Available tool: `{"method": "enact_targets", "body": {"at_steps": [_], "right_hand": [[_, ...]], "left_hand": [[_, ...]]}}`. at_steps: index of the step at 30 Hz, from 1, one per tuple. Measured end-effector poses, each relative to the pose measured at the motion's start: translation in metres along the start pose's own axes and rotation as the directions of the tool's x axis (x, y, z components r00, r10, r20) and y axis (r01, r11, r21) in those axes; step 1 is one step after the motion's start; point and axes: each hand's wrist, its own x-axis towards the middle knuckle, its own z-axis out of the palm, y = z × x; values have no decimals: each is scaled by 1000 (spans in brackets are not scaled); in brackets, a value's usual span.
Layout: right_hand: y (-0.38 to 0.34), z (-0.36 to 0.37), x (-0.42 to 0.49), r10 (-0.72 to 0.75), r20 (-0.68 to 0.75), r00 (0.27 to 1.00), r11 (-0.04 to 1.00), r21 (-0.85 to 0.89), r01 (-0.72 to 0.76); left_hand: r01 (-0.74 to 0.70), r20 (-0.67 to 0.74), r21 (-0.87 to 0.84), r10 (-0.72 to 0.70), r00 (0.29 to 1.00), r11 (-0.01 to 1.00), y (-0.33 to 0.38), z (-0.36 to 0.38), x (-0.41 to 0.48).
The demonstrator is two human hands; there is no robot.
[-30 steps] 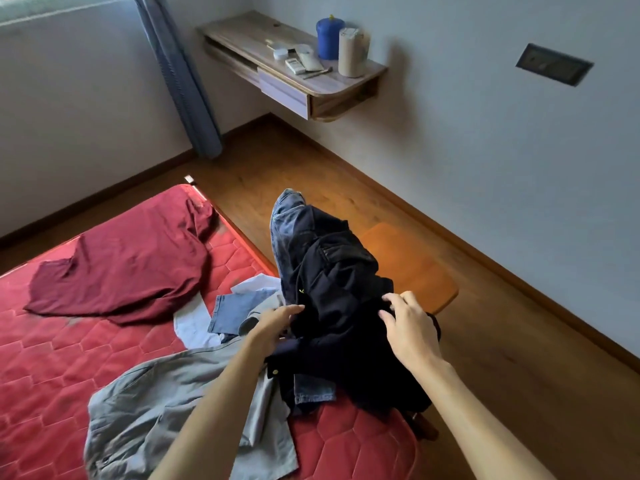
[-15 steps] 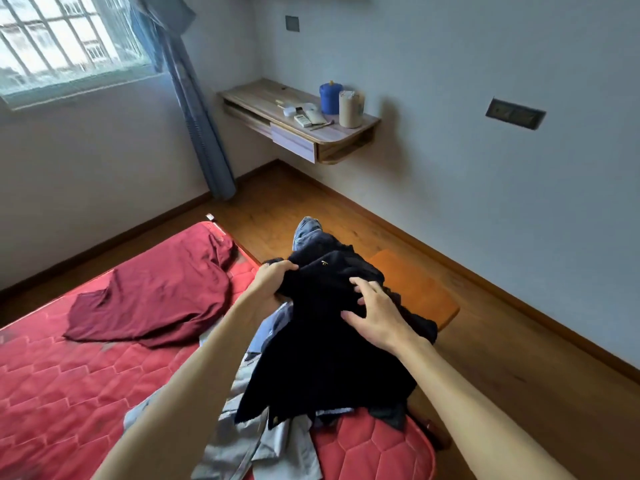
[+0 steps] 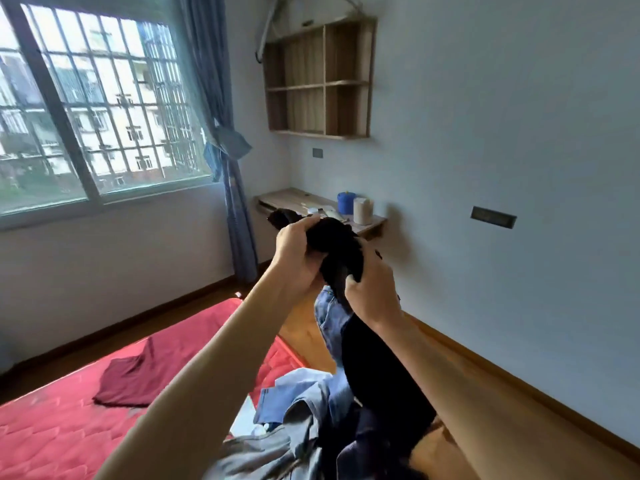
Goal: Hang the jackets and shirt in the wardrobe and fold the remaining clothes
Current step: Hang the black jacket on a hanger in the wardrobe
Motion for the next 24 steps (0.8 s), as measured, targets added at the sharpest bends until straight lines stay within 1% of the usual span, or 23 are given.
{"method": "enact_targets", "body": {"at_steps": [2,5,7,9,11,12,14,16,17,19,20,22,24], "right_hand": [[-28,-4,6,-107,18,994,992,-59,108],[-60,-10,12,-193,60,979,969,-145,200],[-80,-16,13,-245,69,967,950,-184,254],[-104,-24,11,-293,80,953,933,-195,303],[-131,-33,8,-290,71,954,941,-157,298],[-145,-38,7,-284,52,957,948,-135,289],[-171,-42,2,-326,27,945,940,-102,327],[-192,-41,0,-359,75,930,925,-102,366],[-199,-40,1,-361,118,925,920,-114,374],[-208,-37,4,-360,216,908,912,-123,391],[-211,-34,5,-359,269,894,911,-106,398],[-218,-27,5,-369,354,859,904,-77,420],[-228,-17,0,-383,392,836,901,-41,432]], "left_hand": [[-119,-36,-28,118,992,992,37,-7,-20],[-282,-84,-66,277,957,957,87,-25,-48],[-381,-102,-74,373,922,922,120,-36,-70],[-478,-162,-60,464,871,876,154,-45,-94],[-588,-236,-20,568,789,808,186,-55,-116],[-648,-283,39,630,723,761,200,-61,-125],[-726,-378,213,740,556,654,224,-72,-144],[-749,-426,345,805,412,565,238,-79,-165],[-741,-426,408,829,362,533,241,-82,-174],[-699,-364,566,893,265,438,244,-94,-190],[-677,-311,634,925,221,375,244,-103,-198],[-623,-204,739,967,154,255,243,-121,-215],[-515,-106,844,988,113,149,244,-140,-229]]}}
